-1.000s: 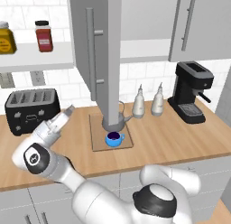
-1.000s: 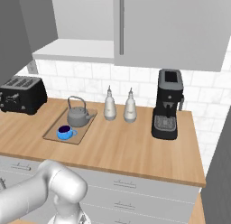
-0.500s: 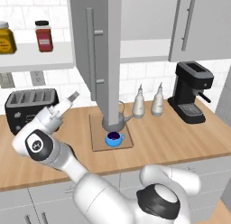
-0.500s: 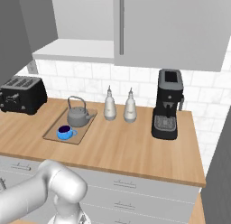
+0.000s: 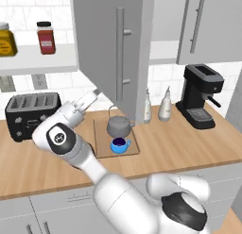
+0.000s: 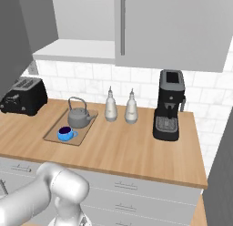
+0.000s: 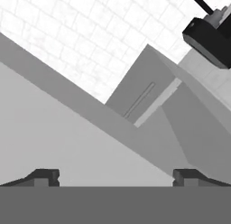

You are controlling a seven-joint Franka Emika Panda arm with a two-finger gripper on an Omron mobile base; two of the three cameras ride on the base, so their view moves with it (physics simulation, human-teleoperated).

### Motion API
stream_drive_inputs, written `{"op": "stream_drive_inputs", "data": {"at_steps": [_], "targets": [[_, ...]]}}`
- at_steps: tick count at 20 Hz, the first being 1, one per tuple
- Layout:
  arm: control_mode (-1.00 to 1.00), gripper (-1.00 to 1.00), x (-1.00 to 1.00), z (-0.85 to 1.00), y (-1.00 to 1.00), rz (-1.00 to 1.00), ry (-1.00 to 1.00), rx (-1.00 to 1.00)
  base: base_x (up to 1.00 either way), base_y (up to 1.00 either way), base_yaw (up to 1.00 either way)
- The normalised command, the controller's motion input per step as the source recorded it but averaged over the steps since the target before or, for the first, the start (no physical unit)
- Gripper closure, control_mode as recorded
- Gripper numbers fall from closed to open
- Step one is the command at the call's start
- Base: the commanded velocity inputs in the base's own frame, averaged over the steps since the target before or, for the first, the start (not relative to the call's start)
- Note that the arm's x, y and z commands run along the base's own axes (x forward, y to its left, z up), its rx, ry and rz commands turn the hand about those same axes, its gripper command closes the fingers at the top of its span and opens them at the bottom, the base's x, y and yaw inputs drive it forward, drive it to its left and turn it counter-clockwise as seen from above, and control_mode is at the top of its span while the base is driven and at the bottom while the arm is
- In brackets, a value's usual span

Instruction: Pick the kettle from the counter and place it on the tray. Then pick the mug from the cabinet and place it on the tray. Then close the cabinet doors.

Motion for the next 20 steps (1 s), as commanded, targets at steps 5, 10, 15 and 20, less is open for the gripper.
{"op": "stream_drive_inputs", "data": {"at_steps": [5,10,15,20], "targets": [[-1.00,-1.00,0.10,0.18,-0.86,0.06,0.08,0.03,0.00,0.00,0.00],[-1.00,-1.00,0.32,0.23,-0.92,0.11,0.12,0.06,0.00,0.00,0.00],[-1.00,-1.00,0.45,0.25,-0.86,0.15,0.15,0.07,0.00,0.00,0.00],[-1.00,-1.00,0.46,0.22,-0.85,0.20,0.14,0.07,0.00,0.00,0.00]]}}
